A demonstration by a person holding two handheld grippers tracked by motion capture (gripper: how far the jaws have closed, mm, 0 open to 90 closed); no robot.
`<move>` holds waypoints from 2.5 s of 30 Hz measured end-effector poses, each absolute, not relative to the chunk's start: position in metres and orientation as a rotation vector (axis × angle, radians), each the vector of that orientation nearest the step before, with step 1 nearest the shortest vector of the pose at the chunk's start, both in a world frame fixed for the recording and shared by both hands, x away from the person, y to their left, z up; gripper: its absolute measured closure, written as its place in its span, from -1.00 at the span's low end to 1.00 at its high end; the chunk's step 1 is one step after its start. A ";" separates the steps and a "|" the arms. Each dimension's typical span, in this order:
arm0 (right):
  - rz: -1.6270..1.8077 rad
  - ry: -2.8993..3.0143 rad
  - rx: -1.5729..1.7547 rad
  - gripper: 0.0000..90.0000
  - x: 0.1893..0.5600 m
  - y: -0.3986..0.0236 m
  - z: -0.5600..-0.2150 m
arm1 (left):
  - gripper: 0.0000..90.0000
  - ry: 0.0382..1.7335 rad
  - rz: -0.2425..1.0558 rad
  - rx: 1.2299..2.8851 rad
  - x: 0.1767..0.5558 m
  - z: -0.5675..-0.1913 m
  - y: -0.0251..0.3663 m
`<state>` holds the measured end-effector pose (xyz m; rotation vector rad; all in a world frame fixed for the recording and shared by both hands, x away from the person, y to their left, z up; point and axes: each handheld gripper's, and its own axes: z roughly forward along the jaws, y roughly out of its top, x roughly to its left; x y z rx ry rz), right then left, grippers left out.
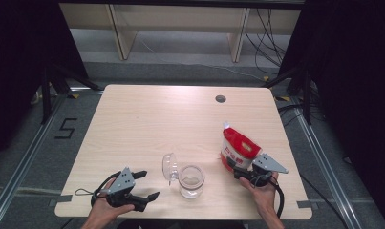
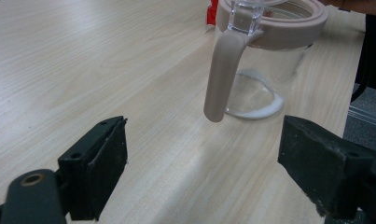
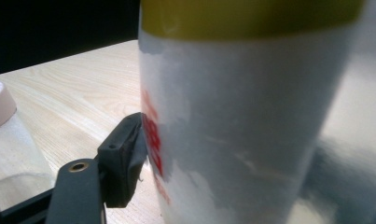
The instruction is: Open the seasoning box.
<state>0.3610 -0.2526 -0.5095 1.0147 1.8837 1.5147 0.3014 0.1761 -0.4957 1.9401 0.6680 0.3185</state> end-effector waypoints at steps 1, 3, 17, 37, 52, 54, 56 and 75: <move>1.506 1.883 1.020 -0.26 0.360 -0.252 -0.510 | -0.66 0.681 0.315 1.921 0.301 -0.496 0.175; 1.504 1.887 1.023 -0.25 0.359 -0.252 -0.510 | -0.66 0.669 0.323 1.938 0.301 -0.496 0.176; 1.552 1.900 0.964 -0.23 0.367 -0.254 -0.516 | -0.66 0.640 0.331 1.948 0.303 -0.496 0.175; 1.523 1.895 0.921 -0.09 0.369 -0.253 -0.516 | -0.66 0.664 0.308 1.941 0.300 -0.497 0.173; 1.561 1.863 0.937 -0.10 0.369 -0.251 -0.517 | -0.66 0.652 0.312 1.956 0.300 -0.497 0.172; 1.575 1.845 0.937 -0.08 0.369 -0.250 -0.518 | -0.66 0.648 0.314 1.958 0.300 -0.497 0.172; 1.566 1.870 0.929 -0.07 0.369 -0.251 -0.517 | -0.66 0.648 0.317 1.958 0.301 -0.497 0.172; 1.495 1.907 0.886 0.01 0.366 -0.254 -0.508 | -0.66 0.648 0.320 1.953 0.300 -0.497 0.173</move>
